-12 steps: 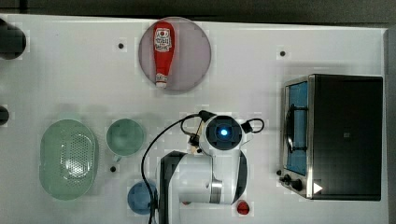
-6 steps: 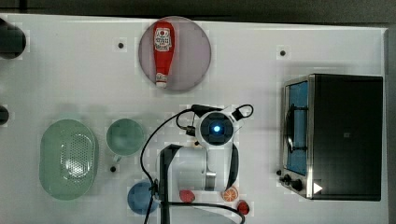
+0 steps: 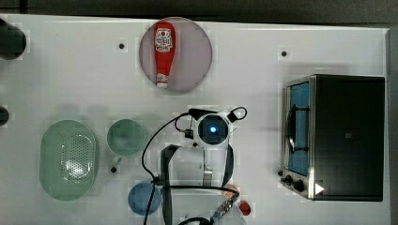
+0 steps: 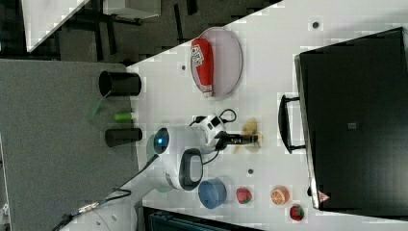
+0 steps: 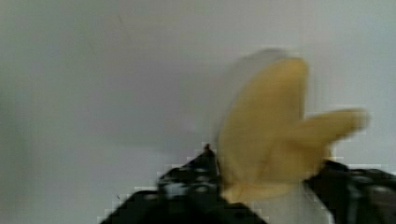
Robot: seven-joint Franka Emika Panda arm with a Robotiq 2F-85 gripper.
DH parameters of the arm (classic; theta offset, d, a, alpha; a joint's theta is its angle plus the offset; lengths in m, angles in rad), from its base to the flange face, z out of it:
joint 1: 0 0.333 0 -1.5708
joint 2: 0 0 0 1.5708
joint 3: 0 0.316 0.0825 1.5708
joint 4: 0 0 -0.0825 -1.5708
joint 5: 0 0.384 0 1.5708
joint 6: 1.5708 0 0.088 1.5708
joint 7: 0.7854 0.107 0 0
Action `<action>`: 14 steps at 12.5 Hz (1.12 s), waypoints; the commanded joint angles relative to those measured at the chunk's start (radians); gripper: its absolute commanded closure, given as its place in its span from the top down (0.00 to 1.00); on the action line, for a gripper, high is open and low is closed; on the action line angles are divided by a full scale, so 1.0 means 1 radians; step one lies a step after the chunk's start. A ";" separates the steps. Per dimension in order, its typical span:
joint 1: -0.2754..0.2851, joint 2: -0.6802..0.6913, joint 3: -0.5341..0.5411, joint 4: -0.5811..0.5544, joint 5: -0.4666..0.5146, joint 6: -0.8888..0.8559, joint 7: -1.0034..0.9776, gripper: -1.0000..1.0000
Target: Pick Banana and place it in mug.
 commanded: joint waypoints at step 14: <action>0.001 -0.580 -0.027 0.147 -0.005 -0.632 -0.014 0.25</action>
